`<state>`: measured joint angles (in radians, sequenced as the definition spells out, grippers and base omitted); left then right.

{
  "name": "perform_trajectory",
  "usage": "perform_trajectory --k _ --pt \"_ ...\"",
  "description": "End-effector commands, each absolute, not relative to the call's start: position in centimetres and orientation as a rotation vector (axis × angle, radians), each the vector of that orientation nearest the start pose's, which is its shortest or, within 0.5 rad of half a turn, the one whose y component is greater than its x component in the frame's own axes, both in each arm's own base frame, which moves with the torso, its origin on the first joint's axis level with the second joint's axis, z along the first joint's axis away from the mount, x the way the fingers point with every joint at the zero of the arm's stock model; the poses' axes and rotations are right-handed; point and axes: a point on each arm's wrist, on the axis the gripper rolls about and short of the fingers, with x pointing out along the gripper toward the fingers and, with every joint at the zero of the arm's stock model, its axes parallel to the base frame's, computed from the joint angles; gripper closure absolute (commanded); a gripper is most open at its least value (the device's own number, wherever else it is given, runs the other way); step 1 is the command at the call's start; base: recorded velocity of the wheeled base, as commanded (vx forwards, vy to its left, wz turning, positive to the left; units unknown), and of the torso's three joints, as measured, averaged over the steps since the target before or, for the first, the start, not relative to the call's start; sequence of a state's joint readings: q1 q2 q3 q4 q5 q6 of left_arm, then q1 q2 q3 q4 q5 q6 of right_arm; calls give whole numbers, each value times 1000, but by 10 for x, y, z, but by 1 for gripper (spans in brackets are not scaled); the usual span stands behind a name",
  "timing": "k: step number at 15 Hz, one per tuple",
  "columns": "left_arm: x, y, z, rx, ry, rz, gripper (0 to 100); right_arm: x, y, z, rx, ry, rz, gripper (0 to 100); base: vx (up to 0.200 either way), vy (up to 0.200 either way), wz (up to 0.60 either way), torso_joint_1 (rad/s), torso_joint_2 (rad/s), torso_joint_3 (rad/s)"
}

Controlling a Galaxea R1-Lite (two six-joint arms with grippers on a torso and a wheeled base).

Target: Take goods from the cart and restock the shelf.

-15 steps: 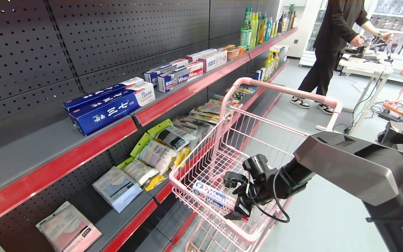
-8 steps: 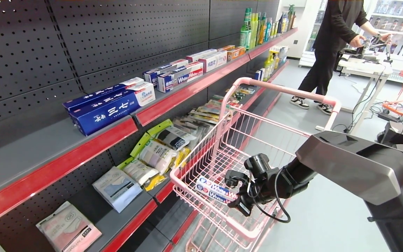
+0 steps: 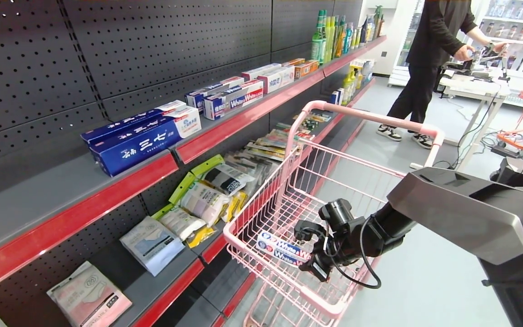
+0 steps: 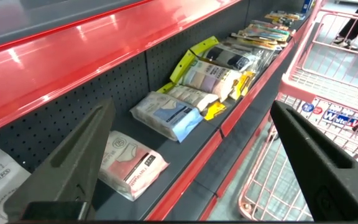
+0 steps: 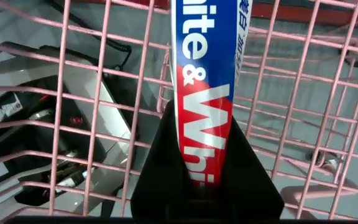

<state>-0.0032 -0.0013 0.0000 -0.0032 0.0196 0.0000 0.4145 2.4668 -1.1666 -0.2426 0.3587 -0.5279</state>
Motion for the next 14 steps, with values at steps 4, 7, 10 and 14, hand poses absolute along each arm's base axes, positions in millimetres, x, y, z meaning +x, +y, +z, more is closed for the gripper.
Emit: perform_trajectory --k 4,7,10,14 --pt "-23 1 76 0 -3 17 0 369 170 -4 -388 808 891 100 0 0 0 0 0 0" --pt "-23 1 76 0 -3 18 0 365 165 16 -346 823 730 100 0 0 0 0 0 0" --pt "-23 1 76 0 -3 18 0 350 156 41 -281 832 565 100 0 0 0 0 0 0" --pt "-23 1 76 0 -3 18 0 314 126 87 -257 779 412 100 0 0 0 0 0 0"
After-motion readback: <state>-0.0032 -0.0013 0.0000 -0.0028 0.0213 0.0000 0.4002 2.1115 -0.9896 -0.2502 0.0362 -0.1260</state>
